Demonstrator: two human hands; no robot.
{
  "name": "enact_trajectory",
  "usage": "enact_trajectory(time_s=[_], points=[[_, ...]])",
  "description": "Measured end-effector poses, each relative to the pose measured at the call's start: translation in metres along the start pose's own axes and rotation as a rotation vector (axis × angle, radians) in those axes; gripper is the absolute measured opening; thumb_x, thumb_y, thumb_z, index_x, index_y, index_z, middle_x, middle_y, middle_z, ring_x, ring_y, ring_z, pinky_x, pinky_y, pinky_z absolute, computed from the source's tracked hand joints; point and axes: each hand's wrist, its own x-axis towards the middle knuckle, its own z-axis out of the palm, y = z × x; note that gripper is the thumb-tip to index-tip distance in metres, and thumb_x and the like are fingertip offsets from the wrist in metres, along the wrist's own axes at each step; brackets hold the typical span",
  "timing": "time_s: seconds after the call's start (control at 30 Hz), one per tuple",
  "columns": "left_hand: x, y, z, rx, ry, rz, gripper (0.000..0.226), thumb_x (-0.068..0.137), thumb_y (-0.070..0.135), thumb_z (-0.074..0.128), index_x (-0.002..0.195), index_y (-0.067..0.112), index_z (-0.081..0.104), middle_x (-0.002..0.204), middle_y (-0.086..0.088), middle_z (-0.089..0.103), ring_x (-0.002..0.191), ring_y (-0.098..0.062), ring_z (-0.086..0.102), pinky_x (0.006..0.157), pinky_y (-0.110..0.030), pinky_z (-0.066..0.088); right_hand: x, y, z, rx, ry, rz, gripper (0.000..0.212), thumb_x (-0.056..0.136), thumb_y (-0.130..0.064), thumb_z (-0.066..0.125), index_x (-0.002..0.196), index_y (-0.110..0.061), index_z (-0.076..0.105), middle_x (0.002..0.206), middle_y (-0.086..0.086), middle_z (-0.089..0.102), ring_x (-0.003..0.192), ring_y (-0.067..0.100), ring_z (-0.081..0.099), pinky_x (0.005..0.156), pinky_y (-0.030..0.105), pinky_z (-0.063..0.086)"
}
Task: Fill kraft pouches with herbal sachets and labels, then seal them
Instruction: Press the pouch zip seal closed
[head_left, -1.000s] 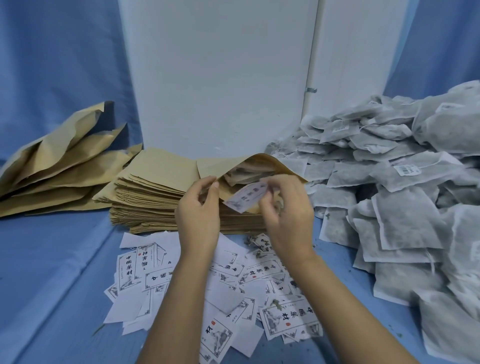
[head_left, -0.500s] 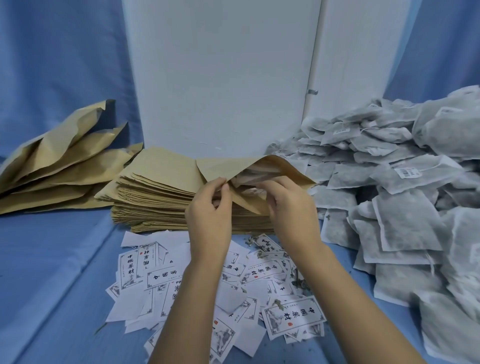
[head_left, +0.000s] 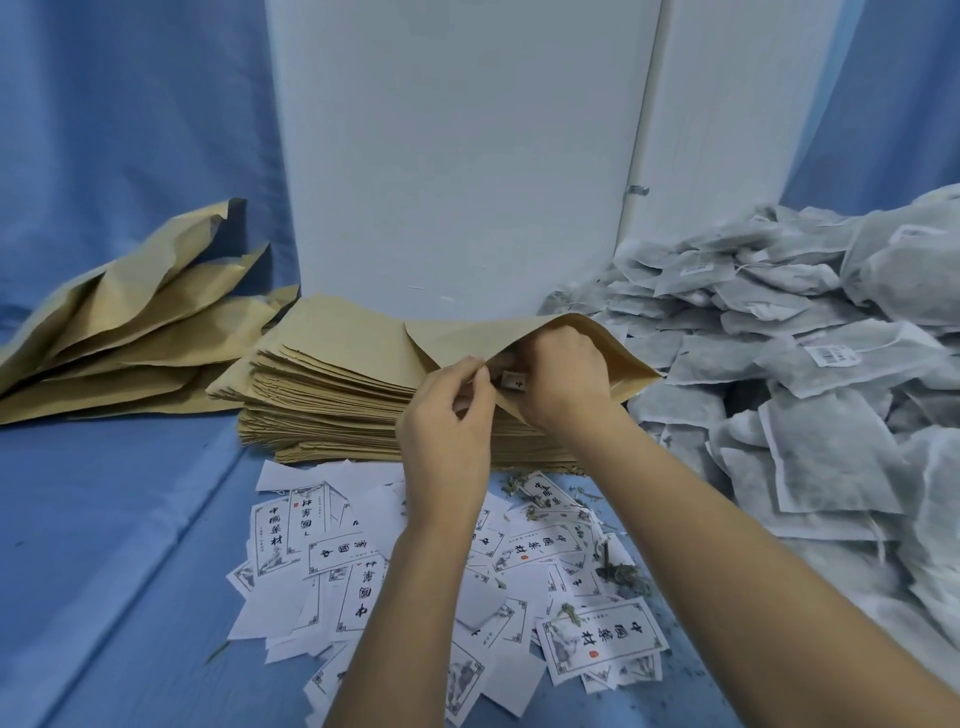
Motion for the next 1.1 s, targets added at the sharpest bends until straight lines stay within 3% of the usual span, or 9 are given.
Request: enact_trajectory(time_s=[0.17, 0.33, 0.47, 0.6, 0.7, 0.83, 0.93, 1.0, 1.1], points=[[0.0, 0.003, 0.001, -0.008, 0.022, -0.004, 0.016, 0.089, 0.008, 0.062, 0.101, 0.006, 0.072, 0.089, 0.004, 0.067, 0.074, 0.014, 0.056, 0.069, -0.001, 0.039, -0.003, 0.002, 0.003, -0.011, 0.018, 0.037, 0.012, 0.081, -0.008, 0.06, 0.074, -0.015, 0.054, 0.071, 0.002, 0.047, 0.07, 0.027, 0.049, 0.058, 0.029, 0.035], [0.001, 0.003, 0.0, -0.021, 0.035, -0.017, 0.016, 0.089, 0.008, 0.062, 0.101, 0.006, 0.072, 0.091, 0.001, 0.069, 0.074, 0.014, 0.056, 0.069, -0.001, 0.038, -0.001, 0.006, 0.007, 0.197, -0.029, 0.074, 0.019, 0.084, -0.004, 0.054, 0.086, -0.006, 0.072, 0.081, 0.013, 0.063, 0.079, 0.031, 0.059, 0.063, 0.031, 0.046], [-0.001, 0.004, 0.001, -0.021, 0.024, -0.005, 0.015, 0.089, 0.008, 0.062, 0.1, 0.006, 0.073, 0.09, 0.004, 0.067, 0.074, 0.015, 0.057, 0.069, -0.001, 0.039, 0.0, 0.003, 0.009, 0.176, -0.048, 0.074, 0.015, 0.087, -0.004, 0.055, 0.075, -0.003, 0.064, 0.064, 0.007, 0.048, 0.068, 0.029, 0.052, 0.059, 0.029, 0.038], [-0.002, 0.004, 0.002, -0.018, 0.006, 0.013, 0.016, 0.09, 0.008, 0.062, 0.102, 0.006, 0.072, 0.094, 0.003, 0.067, 0.076, 0.016, 0.056, 0.071, 0.0, 0.038, -0.005, 0.002, 0.01, 0.185, -0.045, 0.053, 0.016, 0.088, -0.009, 0.055, 0.091, -0.005, 0.07, 0.079, 0.01, 0.062, 0.076, 0.029, 0.058, 0.064, 0.033, 0.049], [0.002, 0.003, -0.001, -0.006, 0.003, -0.014, 0.019, 0.092, 0.011, 0.06, 0.108, 0.007, 0.071, 0.109, 0.003, 0.062, 0.088, 0.018, 0.052, 0.074, 0.005, 0.033, -0.016, 0.001, 0.008, 0.161, 0.137, 0.045, 0.022, 0.091, -0.025, 0.05, 0.093, -0.014, 0.07, 0.08, 0.006, 0.062, 0.074, 0.027, 0.056, 0.062, 0.032, 0.044], [0.007, -0.001, -0.004, 0.05, 0.003, -0.093, 0.023, 0.093, 0.02, 0.059, 0.113, 0.015, 0.069, 0.099, 0.007, 0.051, 0.083, 0.015, 0.05, 0.07, 0.004, 0.032, -0.049, -0.011, 0.012, 0.705, 0.467, 0.011, 0.038, 0.089, -0.044, 0.034, 0.059, -0.023, 0.046, 0.051, -0.006, 0.046, 0.05, 0.018, 0.044, 0.052, 0.033, 0.031], [0.009, -0.003, -0.004, 0.029, -0.043, -0.176, 0.024, 0.093, 0.027, 0.059, 0.112, 0.018, 0.07, 0.097, 0.005, 0.06, 0.075, 0.017, 0.053, 0.07, 0.0, 0.037, -0.07, -0.018, 0.033, 0.707, 0.283, -0.099, 0.05, 0.086, -0.052, 0.022, 0.044, -0.025, 0.03, 0.039, -0.006, 0.031, 0.046, 0.021, 0.039, 0.051, 0.031, 0.027], [0.009, -0.001, -0.004, -0.054, -0.056, -0.239, 0.023, 0.091, 0.031, 0.06, 0.097, 0.014, 0.074, 0.086, 0.007, 0.064, 0.071, 0.006, 0.055, 0.068, -0.008, 0.041, -0.073, -0.021, 0.042, 0.735, 0.068, -0.048, 0.066, 0.082, -0.066, 0.014, 0.038, -0.025, 0.04, 0.037, -0.007, 0.041, 0.049, 0.016, 0.045, 0.056, 0.031, 0.032], [0.01, 0.004, -0.002, -0.149, -0.05, -0.388, 0.029, 0.089, 0.031, 0.063, 0.062, 0.022, 0.066, 0.052, 0.011, 0.055, 0.052, -0.005, 0.049, 0.053, -0.019, 0.041, -0.067, -0.033, 0.041, 1.137, -0.114, 0.143, 0.066, 0.082, -0.076, 0.027, 0.043, -0.029, 0.052, 0.04, -0.011, 0.047, 0.05, 0.009, 0.046, 0.059, 0.028, 0.037]])
